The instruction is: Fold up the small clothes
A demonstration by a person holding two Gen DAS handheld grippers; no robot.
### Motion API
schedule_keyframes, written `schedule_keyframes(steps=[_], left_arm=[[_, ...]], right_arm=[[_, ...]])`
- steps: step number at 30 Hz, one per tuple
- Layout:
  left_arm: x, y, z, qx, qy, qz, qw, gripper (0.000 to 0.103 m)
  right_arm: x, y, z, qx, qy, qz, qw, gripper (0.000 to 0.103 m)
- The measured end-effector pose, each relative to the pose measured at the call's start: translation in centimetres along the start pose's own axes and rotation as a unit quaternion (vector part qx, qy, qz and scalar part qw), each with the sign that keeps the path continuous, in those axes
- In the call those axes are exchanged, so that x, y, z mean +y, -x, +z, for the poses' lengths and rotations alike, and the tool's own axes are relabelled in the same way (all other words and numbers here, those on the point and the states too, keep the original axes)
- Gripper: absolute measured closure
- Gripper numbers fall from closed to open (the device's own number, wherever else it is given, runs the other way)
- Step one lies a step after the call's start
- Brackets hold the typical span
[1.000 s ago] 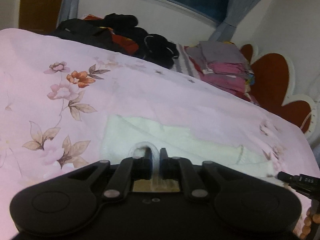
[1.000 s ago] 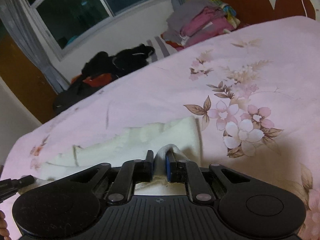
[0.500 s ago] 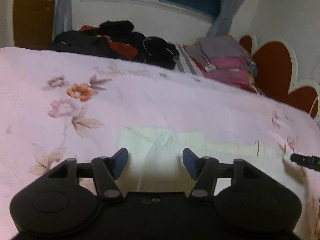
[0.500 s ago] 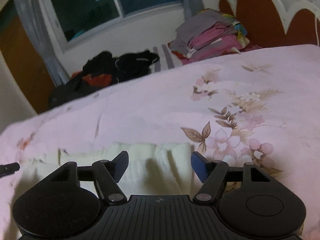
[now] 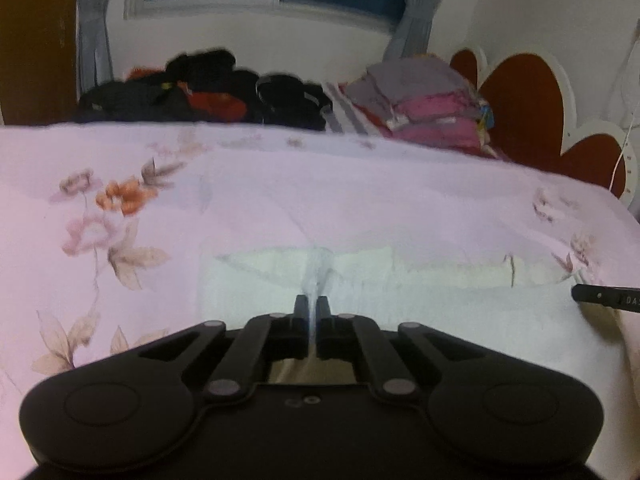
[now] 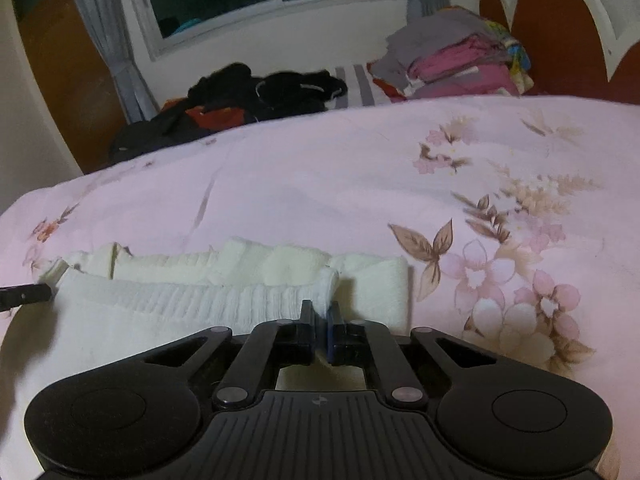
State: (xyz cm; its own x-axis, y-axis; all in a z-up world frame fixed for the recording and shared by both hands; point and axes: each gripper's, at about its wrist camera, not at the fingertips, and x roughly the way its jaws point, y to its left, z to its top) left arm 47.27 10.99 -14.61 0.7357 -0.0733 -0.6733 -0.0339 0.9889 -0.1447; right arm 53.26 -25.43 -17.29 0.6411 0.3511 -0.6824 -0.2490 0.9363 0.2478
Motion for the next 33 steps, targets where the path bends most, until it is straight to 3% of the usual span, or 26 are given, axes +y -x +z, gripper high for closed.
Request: schedule_keyframes(steps=[4, 6, 10, 15, 19, 21, 22, 23, 28, 33], left_arm=[[0.1, 0.7, 0.9, -0.037, 0.016, 0.016, 0.9991, 0.1], [0.3, 0.4, 1.2, -0.047, 0.023, 0.029, 0.9982, 0.1], [0.3, -1.1, 0.7, -0.037, 0.029, 0.043, 0.998, 0.1], [-0.4, -2.8, -0.6, -0.014, -0.003, 0.075, 0.9971, 0.099], [-0.6, -1.6, -0.6, -0.019, -0.013, 0.092, 0.9955, 0.079], [-0.2, -0.7, -0.6, -0.02, 0.003, 0.085, 0.9962, 0.08], [0.0, -0.1, -0.7, -0.021, 0.01, 0.083, 0.9963, 0.08], [0.1, 0.6, -0.8, -0.025, 0.015, 0.081, 0.9963, 0.08], [-1.1, 4.0, -1.3, -0.048, 0.016, 0.05, 0.9975, 0.08], [-4.1, 4.2, -2.1, -0.021, -0.008, 0.0, 0.9997, 0.08]], right_arm=[[0.0, 1.0, 1.2, -0.045, -0.008, -0.002, 0.999, 0.099], [0.0, 0.6, 1.7, -0.048, -0.004, -0.008, 0.999, 0.099], [-0.7, -1.5, 1.4, -0.033, -0.021, -0.021, 0.999, 0.099], [-0.7, -3.2, 0.7, -0.019, -0.005, -0.042, 0.999, 0.099], [-1.0, -2.0, 1.1, -0.027, -0.013, -0.031, 0.999, 0.097], [-1.2, -0.9, 1.2, -0.037, -0.025, -0.033, 0.998, 0.083], [-1.3, -0.3, 1.2, -0.045, -0.03, -0.031, 0.998, 0.059], [-1.2, 0.4, 1.2, -0.054, -0.034, -0.025, 0.998, 0.043], [1.6, 2.9, 0.8, -0.063, -0.01, 0.0, 0.998, 0.043], [6.2, 2.7, -1.1, -0.027, 0.031, 0.039, 0.998, 0.048]])
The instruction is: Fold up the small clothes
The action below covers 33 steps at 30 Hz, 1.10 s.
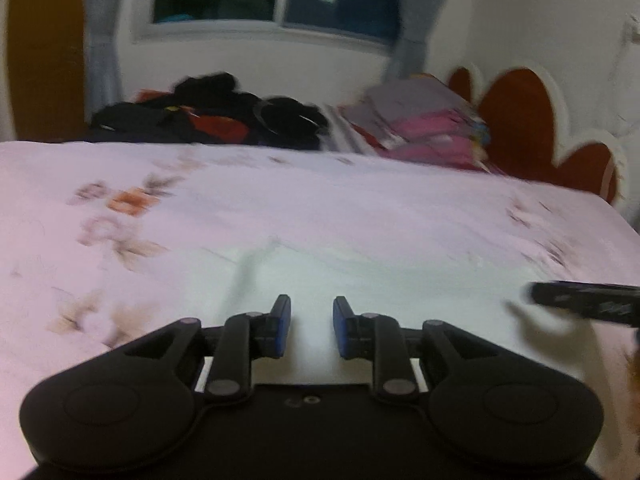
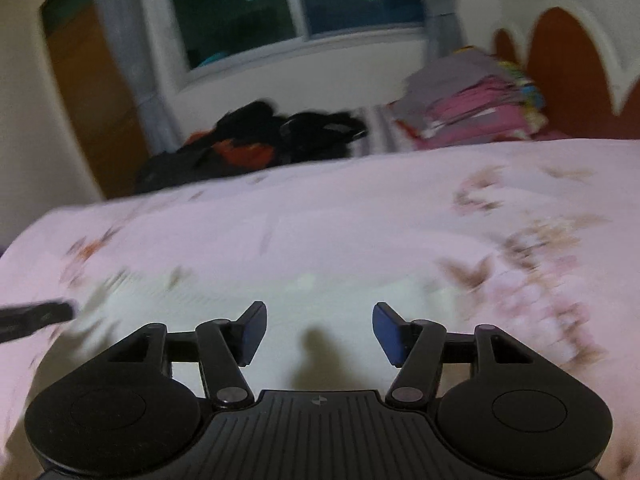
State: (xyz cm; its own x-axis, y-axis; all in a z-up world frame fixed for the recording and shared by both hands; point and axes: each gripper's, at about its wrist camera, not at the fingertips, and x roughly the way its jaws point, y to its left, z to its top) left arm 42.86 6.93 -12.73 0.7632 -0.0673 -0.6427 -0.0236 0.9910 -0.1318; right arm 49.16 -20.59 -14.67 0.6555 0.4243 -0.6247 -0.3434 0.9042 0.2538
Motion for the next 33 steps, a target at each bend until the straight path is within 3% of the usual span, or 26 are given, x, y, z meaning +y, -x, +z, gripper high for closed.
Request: schedule_keyframes(steps=[7, 12, 20, 22, 29, 33], left_arm=[[-1.1, -1.3, -2.6, 0.034, -0.021, 0.008, 0.9992, 0.08], [0.7, -1.2, -3.7, 0.041, -0.017, 0.029, 0.9986, 0.078], [0.0, 1.0, -3.7, 0.049, -0.013, 0.023, 0.9984, 0.078], [-0.1, 0.7, -4.1, 0.058, -0.013, 0.029, 0.9978, 0.077], [0.8, 0.4, -4.3, 0.068, -0.002, 0.021, 0.9975, 0.076], [0.9, 0.5, -4.3, 0.07, -0.004, 0.015, 0.9974, 0.076]], right_arm=[[3.5, -1.2, -2.9, 0.037, 0.026, 0.019, 0.999, 0.052], [3.7, -1.4, -4.7, 0.041, 0.085, -0.034, 0.995, 0.052], [4.3, 0.7, -5.0, 0.03, 0.057, -0.026, 0.998, 0.052], [4.8, 0.3, -5.7, 0.043, 0.076, -0.043, 0.995, 0.052], [3.9, 2.2, -6.2, 0.036, 0.041, -0.067, 0.996, 0.052], [3.1, 2.5, -7.8, 0.072, 0.037, -0.098, 0.992, 0.052]])
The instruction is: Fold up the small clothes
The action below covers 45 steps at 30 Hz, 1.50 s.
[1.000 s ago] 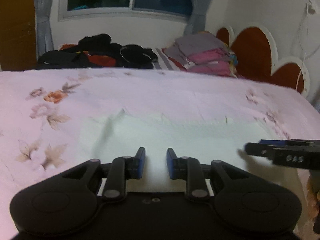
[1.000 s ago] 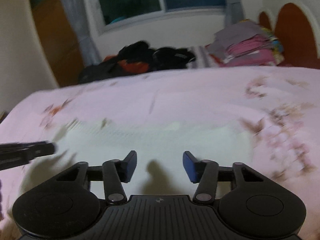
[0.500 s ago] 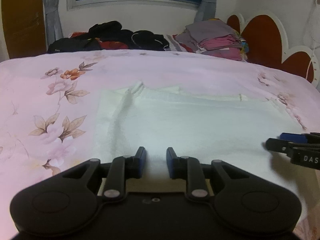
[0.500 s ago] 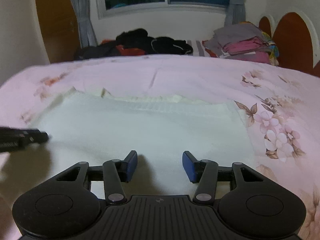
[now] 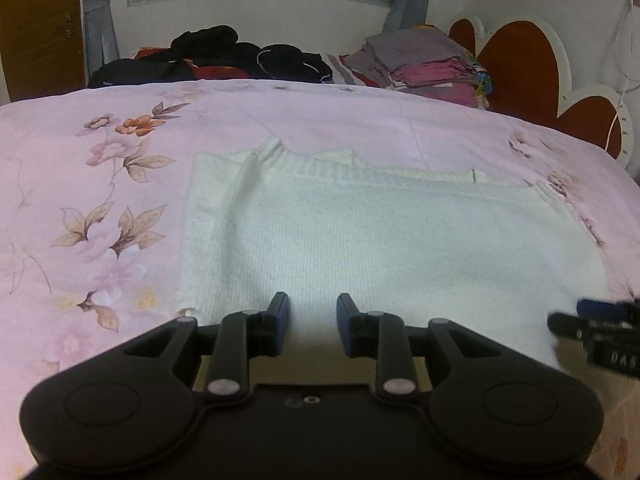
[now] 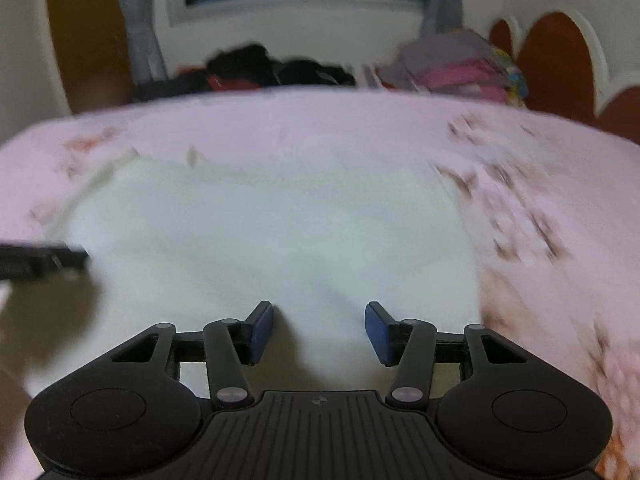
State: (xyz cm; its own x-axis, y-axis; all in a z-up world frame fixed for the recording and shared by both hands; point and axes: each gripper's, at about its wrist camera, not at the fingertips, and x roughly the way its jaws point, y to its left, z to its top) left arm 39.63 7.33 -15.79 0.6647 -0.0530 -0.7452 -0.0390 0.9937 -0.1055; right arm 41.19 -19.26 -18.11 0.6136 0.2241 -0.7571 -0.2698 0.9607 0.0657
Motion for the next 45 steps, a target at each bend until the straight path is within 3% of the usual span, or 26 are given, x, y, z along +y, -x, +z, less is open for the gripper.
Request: schedule_keyframes(steps=[5, 8, 15, 20, 30, 40, 45], left_arm=[[0.3, 0.0, 0.2, 0.007, -0.006, -0.01, 0.9999, 0.076], [0.4, 0.4, 0.2, 0.01, -0.005, -0.015, 0.9998, 0.076], [1.5, 2.5, -1.6, 0.015, -0.023, -0.033, 0.9991, 0.073], [2.4, 2.7, -3.4, 0.022, -0.034, -0.031, 0.9987, 0.073], [2.2, 2.9, -3.8, 0.017, -0.044, -0.028, 0.9985, 0.072], [2.3, 3.1, -3.6, 0.024, -0.036, -0.03, 0.9986, 0.069], [2.8, 4.6, -3.8, 0.025, -0.006, -0.041, 0.9988, 0.069]], right_arm=[[0.0, 2.2, -0.2, -0.014, -0.022, -0.015, 1.0, 0.052], [0.1, 1.4, -1.2, 0.018, -0.017, -0.03, 0.999, 0.052], [0.7, 3.3, -2.2, 0.004, -0.04, -0.031, 0.999, 0.052], [0.7, 2.9, -3.2, 0.012, -0.046, -0.036, 0.998, 0.052], [1.3, 3.0, -3.7, 0.011, -0.047, -0.048, 0.998, 0.051], [1.7, 3.3, -3.5, 0.022, -0.041, -0.05, 0.998, 0.049], [2.7, 4.2, -2.7, -0.002, -0.048, -0.027, 0.998, 0.049]])
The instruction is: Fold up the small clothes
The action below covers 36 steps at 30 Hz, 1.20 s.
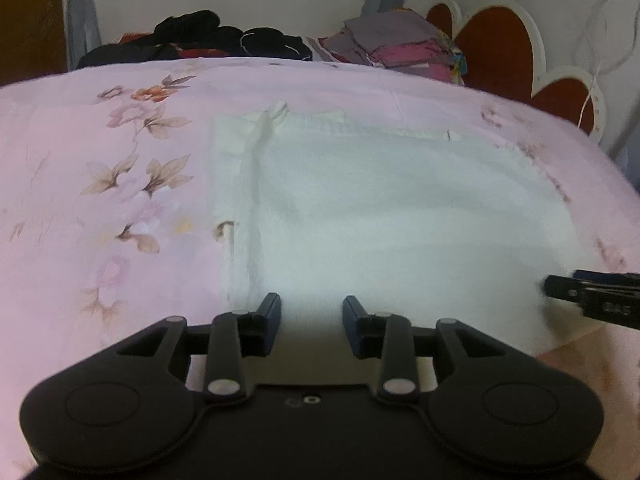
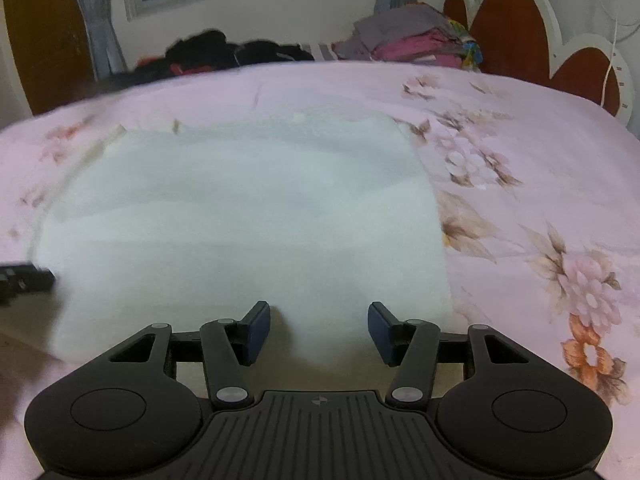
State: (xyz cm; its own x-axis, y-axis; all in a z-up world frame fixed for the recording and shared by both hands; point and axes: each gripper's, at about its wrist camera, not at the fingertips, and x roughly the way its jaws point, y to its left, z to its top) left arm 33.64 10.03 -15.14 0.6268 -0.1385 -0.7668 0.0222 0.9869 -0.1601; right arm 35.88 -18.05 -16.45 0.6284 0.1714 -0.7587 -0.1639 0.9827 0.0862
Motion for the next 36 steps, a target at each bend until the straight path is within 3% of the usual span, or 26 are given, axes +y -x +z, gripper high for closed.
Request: schedule_keyframes(steps=[3, 6, 11, 15, 18, 20, 23, 28, 30, 33, 35, 36], left_arm=[[0.3, 1.6, -0.7, -0.001, 0.019, -0.003, 0.9998, 0.066], [1.3, 3.0, -1.9, 0.008, 0.071, -0.014, 0.9974, 0.062], [2.1, 4.1, -4.4, 0.03, 0.165, -0.03, 0.9853, 0.062], [1.7, 3.8, -6.0, 0.05, 0.239, -0.061, 0.9677, 0.06], [1.2, 2.6, -6.3, 0.04, 0.282, -0.079, 0.9554, 0.059], [1.5, 1.5, -6.2, 0.022, 0.311, -0.091, 0.9458, 0.053], [2.2, 0.0, -6.0, -0.018, 0.378, -0.111, 0.9191, 0.043], [2.4, -2.6, -4.8, -0.081, 0.423, -0.121, 0.8944, 0.04], [2.6, -3.5, -4.3, -0.102, 0.43, -0.124, 0.8884, 0.041], [2.8, -4.7, -4.0, -0.124, 0.441, -0.123, 0.8805, 0.052], [3.2, -5.5, -3.9, -0.13, 0.45, -0.119, 0.8752, 0.07], [3.5, -5.8, -4.0, -0.131, 0.457, -0.118, 0.8718, 0.075]], right_arm=[[1.3, 0.1, 0.8, -0.007, 0.006, 0.027, 1.0, 0.049], [2.3, 0.0, 1.3, -0.009, 0.015, 0.048, 0.999, 0.049], [2.7, -0.9, 1.9, -0.008, 0.029, 0.082, 0.996, 0.049], [2.3, -1.3, 2.2, -0.01, 0.033, 0.102, 0.994, 0.049], [1.9, -1.3, 2.4, -0.01, 0.037, 0.116, 0.992, 0.049], [1.8, -1.4, 2.6, -0.011, 0.041, 0.121, 0.992, 0.049], [1.8, -1.6, 3.0, -0.013, 0.047, 0.129, 0.99, 0.049], [2.5, -2.4, 3.8, -0.017, 0.058, 0.13, 0.99, 0.049], [2.6, -2.8, 4.4, -0.023, 0.056, 0.128, 0.99, 0.049], [2.8, -3.8, 5.4, -0.032, 0.053, 0.113, 0.992, 0.049], [3.2, -4.6, 5.7, -0.032, 0.059, 0.104, 0.992, 0.049], [3.5, -5.1, 5.7, -0.027, 0.066, 0.102, 0.992, 0.049]])
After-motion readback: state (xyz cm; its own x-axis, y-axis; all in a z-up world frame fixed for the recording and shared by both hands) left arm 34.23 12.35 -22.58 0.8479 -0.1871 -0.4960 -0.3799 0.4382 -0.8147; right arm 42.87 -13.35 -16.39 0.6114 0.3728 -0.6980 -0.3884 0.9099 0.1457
